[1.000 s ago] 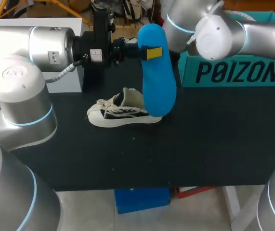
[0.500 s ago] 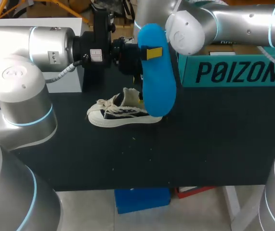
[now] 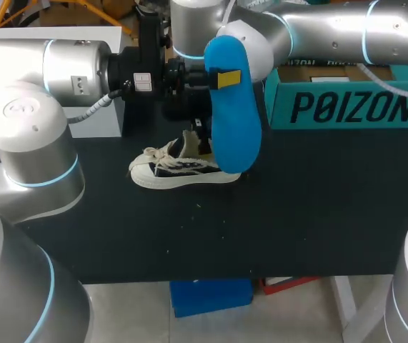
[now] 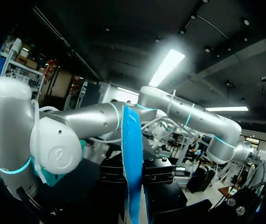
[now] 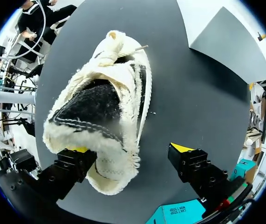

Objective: Take the shoe out of the shoebox, open the shoe tongue, remove and reinsert the insole, then place the shoe into the shoebox

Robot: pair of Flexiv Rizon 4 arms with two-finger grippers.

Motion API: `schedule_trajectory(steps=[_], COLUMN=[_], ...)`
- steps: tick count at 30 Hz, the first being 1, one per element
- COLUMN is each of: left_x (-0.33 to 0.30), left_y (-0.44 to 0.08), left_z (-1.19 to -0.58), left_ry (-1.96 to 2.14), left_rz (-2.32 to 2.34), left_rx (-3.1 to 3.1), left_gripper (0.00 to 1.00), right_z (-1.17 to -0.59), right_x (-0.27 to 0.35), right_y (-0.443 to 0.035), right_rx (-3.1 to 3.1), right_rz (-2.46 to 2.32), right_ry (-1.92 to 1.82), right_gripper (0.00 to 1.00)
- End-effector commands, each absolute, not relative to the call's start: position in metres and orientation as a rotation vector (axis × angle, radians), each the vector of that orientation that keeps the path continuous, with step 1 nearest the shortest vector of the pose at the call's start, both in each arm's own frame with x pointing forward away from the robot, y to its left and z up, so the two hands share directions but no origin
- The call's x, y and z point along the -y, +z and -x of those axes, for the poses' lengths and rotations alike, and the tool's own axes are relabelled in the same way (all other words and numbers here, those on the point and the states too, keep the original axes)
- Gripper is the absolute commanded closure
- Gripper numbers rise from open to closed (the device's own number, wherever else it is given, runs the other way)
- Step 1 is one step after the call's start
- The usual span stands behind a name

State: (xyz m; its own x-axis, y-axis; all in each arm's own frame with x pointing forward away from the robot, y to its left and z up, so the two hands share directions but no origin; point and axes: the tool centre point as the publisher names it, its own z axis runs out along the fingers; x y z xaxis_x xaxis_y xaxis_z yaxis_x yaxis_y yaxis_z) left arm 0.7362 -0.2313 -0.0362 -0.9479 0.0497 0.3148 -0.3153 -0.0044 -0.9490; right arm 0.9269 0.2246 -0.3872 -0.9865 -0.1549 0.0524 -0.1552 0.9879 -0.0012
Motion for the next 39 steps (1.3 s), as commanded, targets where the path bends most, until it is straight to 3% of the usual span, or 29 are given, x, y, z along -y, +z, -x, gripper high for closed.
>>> schedule_trajectory(steps=[1,8,9,10,11,39], left_x=[0.234,0.234,0.234,0.234,0.234,0.234], left_y=[-0.037,-0.037,-0.037,-0.037,-0.037,-0.037], left_z=[-0.736,-0.736,-0.736,-0.736,-0.736,-0.736], left_ry=[2.044,2.044,2.044,2.044,2.044,2.044], left_rz=[-0.281,-0.281,-0.281,-0.281,-0.281,-0.281], left_rx=[2.016,2.016,2.016,2.016,2.016,2.016], left_gripper=[1.0,1.0,1.0,1.0,1.0,1.0], right_z=[-0.932,-0.931,-0.931,-0.931,-0.931,-0.931], right_x=[-0.228,-0.224,-0.223,-0.224,-0.224,-0.224], right_y=[-0.394,-0.402,-0.403,-0.403,-0.404,-0.405], right_rx=[3.068,3.071,3.072,3.077,3.078,3.073], right_rz=[-0.228,-0.184,-0.183,-0.176,-0.176,-0.187], right_ry=[0.011,-0.028,-0.027,-0.02,-0.018,-0.035], right_gripper=[0.0,0.0,0.05,0.69,1.0,1.0])
